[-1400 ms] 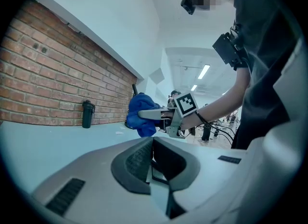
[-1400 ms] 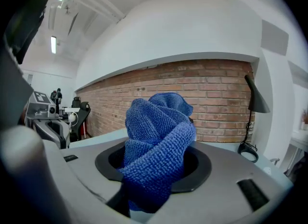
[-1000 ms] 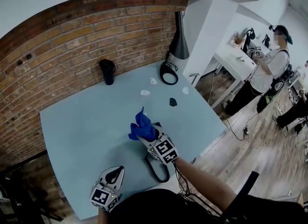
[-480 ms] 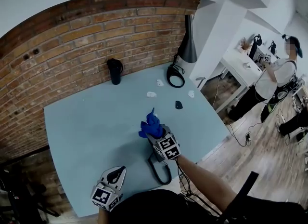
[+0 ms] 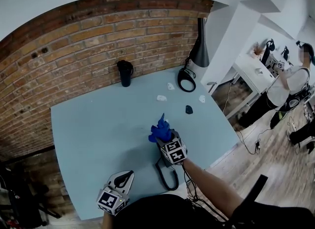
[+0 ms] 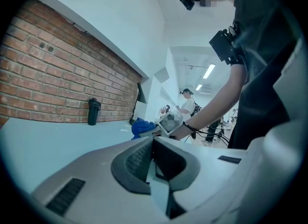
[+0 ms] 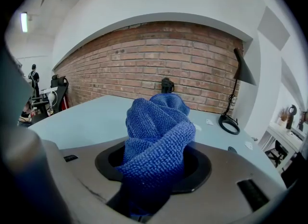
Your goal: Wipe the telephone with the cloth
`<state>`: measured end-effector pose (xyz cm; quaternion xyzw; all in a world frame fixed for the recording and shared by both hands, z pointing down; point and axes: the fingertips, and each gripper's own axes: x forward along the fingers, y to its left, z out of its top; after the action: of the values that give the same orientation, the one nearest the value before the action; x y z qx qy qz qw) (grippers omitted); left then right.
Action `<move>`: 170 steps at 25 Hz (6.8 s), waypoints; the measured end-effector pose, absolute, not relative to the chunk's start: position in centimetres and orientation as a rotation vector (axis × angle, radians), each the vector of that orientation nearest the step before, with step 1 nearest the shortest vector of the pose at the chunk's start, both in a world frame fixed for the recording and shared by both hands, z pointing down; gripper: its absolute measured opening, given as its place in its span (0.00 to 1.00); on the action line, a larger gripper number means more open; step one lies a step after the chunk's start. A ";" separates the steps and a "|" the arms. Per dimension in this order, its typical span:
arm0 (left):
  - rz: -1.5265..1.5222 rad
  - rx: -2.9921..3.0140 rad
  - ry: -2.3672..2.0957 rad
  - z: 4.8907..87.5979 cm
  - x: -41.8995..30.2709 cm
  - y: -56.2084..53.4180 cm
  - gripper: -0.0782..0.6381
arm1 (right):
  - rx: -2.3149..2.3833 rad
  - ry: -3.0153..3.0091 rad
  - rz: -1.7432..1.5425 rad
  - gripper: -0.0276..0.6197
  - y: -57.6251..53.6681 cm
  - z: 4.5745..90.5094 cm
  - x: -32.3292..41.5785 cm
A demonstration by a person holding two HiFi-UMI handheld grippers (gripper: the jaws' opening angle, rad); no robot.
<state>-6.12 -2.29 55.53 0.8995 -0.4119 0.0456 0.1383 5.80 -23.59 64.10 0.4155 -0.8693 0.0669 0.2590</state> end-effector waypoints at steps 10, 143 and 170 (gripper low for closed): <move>0.141 2.613 -1.138 56.1 -5.3 -1.9 0.11 | 1.122 -2.356 0.306 0.38 -22.6 64.9 6.4; 0.275 2.706 -0.817 58.7 -0.2 0.7 0.11 | 1.150 -2.313 0.390 0.38 -13.4 70.1 12.0; 0.282 2.695 -0.780 59.2 0.2 1.2 0.11 | 1.151 -2.282 0.469 0.38 -9.7 71.7 13.3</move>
<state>0.15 1.23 59.23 0.9435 -0.2730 0.0987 0.1601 13.33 -9.74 71.70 0.4269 -0.8459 0.1738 0.2684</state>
